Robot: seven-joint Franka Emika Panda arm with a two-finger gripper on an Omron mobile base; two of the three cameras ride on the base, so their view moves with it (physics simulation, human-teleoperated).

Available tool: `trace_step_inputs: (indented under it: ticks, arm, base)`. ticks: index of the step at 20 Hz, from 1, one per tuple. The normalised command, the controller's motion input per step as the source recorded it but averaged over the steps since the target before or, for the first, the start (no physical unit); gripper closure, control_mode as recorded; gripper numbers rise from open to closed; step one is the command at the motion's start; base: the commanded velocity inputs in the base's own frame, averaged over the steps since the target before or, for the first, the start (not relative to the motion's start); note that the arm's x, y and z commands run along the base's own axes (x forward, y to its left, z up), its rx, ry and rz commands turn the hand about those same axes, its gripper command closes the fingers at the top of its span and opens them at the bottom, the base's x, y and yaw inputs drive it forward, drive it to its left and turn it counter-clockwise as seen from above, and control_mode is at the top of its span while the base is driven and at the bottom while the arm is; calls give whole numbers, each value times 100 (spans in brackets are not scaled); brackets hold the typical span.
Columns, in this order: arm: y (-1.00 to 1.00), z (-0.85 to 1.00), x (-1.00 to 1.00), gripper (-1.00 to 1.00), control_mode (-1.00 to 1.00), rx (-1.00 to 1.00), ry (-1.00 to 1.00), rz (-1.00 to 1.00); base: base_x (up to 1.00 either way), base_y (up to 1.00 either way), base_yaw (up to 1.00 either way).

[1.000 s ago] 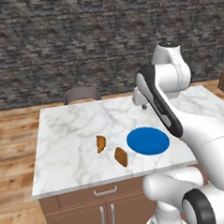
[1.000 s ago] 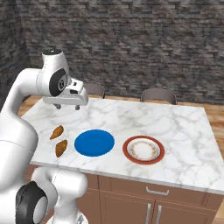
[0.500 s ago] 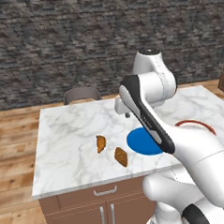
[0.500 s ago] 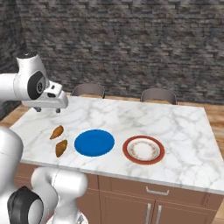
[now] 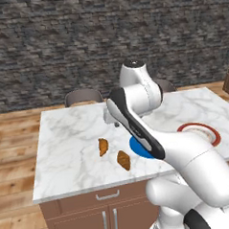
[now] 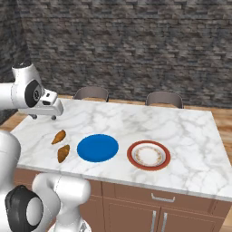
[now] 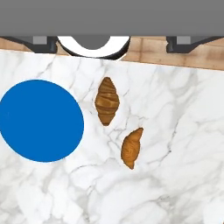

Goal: Place the pastries on the plates.

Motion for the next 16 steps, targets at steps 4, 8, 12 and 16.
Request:
trace_step_inputs:
  ticks: [4, 8, 12, 16]
  arm:
    - [10, -51, 23, -100, -100, 3, 0, 5]
    - [16, -31, 24, -100, -100, 0, 0, 2]
    - [29, -30, 31, -100, -100, 0, 0, 1]
    - [15, -23, 33, -100, -100, 0, 0, 0]
  base:
    - [0, 0, 0]
    - [0, 0, 0]
    - [0, 0, 0]
    - [0, 0, 0]
